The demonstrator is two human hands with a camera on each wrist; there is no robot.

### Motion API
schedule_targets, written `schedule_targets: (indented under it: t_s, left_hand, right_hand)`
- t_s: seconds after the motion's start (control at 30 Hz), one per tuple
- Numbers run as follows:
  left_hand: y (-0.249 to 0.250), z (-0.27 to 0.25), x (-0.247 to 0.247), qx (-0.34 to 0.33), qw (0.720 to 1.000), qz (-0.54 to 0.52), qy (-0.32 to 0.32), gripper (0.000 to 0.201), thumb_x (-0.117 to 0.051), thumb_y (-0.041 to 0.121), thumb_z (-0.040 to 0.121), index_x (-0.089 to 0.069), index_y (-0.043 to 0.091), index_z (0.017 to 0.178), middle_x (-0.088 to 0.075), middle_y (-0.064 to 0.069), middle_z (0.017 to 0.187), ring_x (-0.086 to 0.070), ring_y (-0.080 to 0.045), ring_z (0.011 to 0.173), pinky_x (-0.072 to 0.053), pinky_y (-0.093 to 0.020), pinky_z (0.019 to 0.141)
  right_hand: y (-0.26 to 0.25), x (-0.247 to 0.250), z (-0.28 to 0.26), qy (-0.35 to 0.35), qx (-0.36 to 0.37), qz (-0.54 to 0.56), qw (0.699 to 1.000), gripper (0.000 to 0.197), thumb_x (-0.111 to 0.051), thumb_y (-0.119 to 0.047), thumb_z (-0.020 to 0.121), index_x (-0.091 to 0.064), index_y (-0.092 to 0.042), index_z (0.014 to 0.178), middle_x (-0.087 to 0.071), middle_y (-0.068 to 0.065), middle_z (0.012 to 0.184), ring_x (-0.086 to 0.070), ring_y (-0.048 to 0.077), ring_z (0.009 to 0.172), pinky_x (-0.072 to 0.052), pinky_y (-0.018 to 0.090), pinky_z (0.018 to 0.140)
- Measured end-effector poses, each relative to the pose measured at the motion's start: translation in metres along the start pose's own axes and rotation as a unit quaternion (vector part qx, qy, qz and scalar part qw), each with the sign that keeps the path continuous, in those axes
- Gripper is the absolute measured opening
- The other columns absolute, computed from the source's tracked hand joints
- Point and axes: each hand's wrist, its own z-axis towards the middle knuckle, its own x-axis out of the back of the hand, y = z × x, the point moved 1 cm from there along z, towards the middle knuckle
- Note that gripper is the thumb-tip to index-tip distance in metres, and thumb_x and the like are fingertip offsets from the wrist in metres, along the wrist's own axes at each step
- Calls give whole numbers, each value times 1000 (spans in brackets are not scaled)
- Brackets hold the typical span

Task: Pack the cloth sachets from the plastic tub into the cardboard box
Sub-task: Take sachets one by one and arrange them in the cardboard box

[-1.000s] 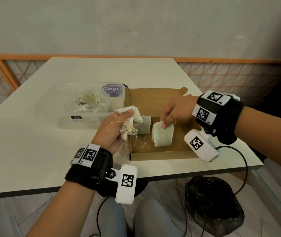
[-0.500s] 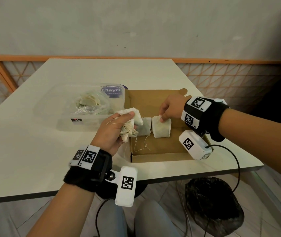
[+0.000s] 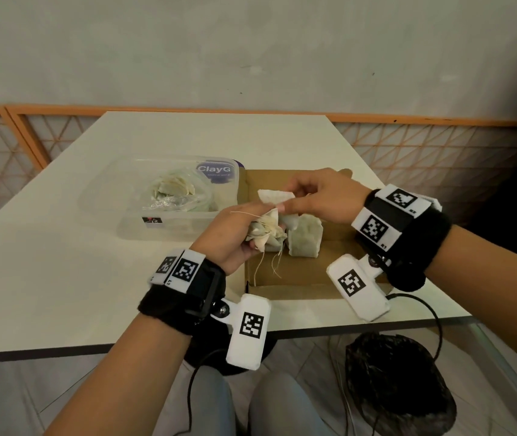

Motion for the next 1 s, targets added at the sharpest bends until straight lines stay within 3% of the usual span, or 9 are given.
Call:
schedule_targets:
  t_s: [0.13,0.2,0.27,0.37,0.5,0.57,0.7,0.87,1.0]
  left_hand:
    - [2,1,-3,29,994,-102,16,16,-51,17,95,-58,4,89,-59,-11,70,-56,-15,52,-39,-17,42]
    - [1,3,-2,42,984,-174,19,11,-46,15,97,-55,9,93,-56,-10,79,-52,-12,57,-34,-13,43]
    - [0,5,-2,51,972,-229,33,9,-44,13,98,-52,10,97,-55,-11,82,-49,-12,61,-35,-11,38]
    - [3,3,-7,54,960,-274,21,13,-41,12,99,-51,6,104,-57,-12,83,-51,-13,62,-39,-11,38]
    - [2,4,-10,62,956,-285,1,33,-40,13,99,-49,-3,127,-60,-16,96,-56,-15,63,-47,-15,45]
    - [1,3,-13,66,962,-264,-16,41,-45,24,99,-45,4,135,-59,-14,101,-59,-16,66,-52,-18,51]
    - [3,-9,-12,71,986,-127,-75,25,-52,30,94,-60,10,106,-67,-11,94,-67,-21,80,-57,-25,68]
    - [6,-11,-6,67,995,-1,-76,40,-56,28,92,-51,7,125,-70,-14,110,-70,-25,95,-54,-17,52]
    - [7,-10,-7,34,985,168,-25,25,-59,32,92,-63,14,109,-69,-6,101,-69,-15,79,-50,-16,52]
  right_hand:
    - [6,3,-2,75,-17,106,991,9,-70,-13,79,-61,-16,79,-63,6,73,-57,14,67,-46,25,62]
    - [7,4,-5,99,5,119,988,16,-65,-6,81,-56,-19,81,-57,12,68,-51,19,60,-45,29,57]
    - [4,2,-10,106,45,81,990,18,-62,-5,82,-59,-23,79,-59,13,71,-51,25,62,-47,34,63]
    - [-1,-2,-20,86,68,13,994,12,-61,-18,84,-71,-25,85,-71,4,85,-63,23,80,-51,35,79]
    - [-10,-7,-28,73,70,-68,993,31,-71,-40,75,-69,-23,101,-67,-6,86,-60,10,79,-48,27,72]
    - [-9,-9,-28,60,84,-91,990,28,-72,-33,76,-70,-15,98,-67,1,85,-60,15,77,-46,29,69]
    - [4,0,-25,95,44,-40,994,21,-68,-27,81,-71,-10,92,-63,8,78,-53,16,70,-40,28,66]
    - [14,8,-26,60,2,40,997,24,-70,-24,79,-69,-2,88,-59,14,74,-50,19,67,-41,33,70]
    - [23,14,-35,32,-15,-7,999,23,-69,-27,80,-71,-5,88,-64,15,77,-51,17,67,-40,32,70]
